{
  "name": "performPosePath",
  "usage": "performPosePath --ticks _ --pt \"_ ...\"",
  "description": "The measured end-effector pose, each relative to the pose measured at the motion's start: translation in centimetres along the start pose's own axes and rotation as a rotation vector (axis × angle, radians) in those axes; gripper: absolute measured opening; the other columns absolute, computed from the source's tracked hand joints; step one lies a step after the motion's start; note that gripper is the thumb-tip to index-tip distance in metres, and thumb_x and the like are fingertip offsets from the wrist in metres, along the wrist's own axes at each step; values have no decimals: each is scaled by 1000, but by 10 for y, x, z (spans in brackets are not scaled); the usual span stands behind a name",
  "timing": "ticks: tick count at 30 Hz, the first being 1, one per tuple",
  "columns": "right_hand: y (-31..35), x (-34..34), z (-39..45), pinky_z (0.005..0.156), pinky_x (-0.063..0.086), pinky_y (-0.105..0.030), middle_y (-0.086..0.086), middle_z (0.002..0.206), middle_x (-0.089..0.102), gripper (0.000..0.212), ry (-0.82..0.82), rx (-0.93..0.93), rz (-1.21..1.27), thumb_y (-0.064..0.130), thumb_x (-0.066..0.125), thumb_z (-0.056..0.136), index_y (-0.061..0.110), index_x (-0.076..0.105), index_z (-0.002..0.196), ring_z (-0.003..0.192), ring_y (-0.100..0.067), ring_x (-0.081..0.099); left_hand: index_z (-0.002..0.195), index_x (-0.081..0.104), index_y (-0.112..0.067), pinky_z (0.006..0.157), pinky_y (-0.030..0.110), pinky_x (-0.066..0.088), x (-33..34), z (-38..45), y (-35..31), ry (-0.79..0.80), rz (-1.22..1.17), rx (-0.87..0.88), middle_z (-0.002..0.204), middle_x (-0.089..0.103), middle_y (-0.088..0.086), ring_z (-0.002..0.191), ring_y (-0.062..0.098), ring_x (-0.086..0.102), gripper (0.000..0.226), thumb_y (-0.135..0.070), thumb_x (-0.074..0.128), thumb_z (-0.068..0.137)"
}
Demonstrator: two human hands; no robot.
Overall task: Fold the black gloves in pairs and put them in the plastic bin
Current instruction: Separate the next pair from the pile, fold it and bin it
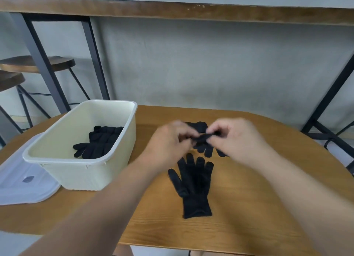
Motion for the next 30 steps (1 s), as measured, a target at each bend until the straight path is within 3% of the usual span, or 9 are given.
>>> performPosePath --ticks 4,6,8,13,17,21,30 --pt "-42 82 -56 72 54 -26 18 92 59 13 286 40 -183 23 69 86 34 64 80 75 -3 60 108 71 -32 76 8 44 71 -64 47 279 134 -67 108 56 -21 85 -3 57 24 -17 58 93" --pt "-58 109 -74 75 53 -28 21 101 54 8 366 53 -213 27 66 87 35 63 86 78 -6 59 111 70 -30 79 6 41 92 -86 62 325 151 -73 109 53 -19 89 -2 54 24 -18 57 94" --pt "-62 117 -80 76 52 -27 22 107 51 8 356 44 -234 30 63 88 34 64 95 81 -6 57 112 69 -29 79 4 39 98 -96 68 305 141 -73 108 50 -20 92 -2 51 24 -19 58 94" --pt "-50 117 -78 89 40 -23 21 115 51 38 298 -105 -378 38 56 90 39 56 128 109 -5 43 121 62 -31 90 14 42 97 -99 65 264 182 -32 116 46 -19 101 -1 48 28 -23 58 94" --pt "-44 122 -85 92 38 -21 20 117 55 34 300 -185 -396 40 51 94 37 60 127 112 -5 43 127 55 -35 86 6 38 97 -104 68 261 92 -65 115 43 -23 103 -4 47 40 -34 66 88" --pt "-50 119 -83 92 44 -23 20 116 58 29 285 -123 -305 38 52 96 34 66 120 112 -2 47 129 50 -40 82 8 36 98 -106 71 291 72 -90 116 38 -28 105 -5 45 50 -45 69 83" --pt "-43 125 -94 93 44 -24 20 117 55 30 338 -183 -350 39 50 97 36 65 123 112 -1 45 119 53 -39 84 13 40 97 -109 69 300 119 -53 113 33 -24 102 -4 45 43 -49 70 81"
Point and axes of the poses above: each hand's wrist, its own z-axis towards the middle knuckle, its own x-axis out of the palm, y = z × x, the point moved 9 cm from there along z, towards the middle knuckle
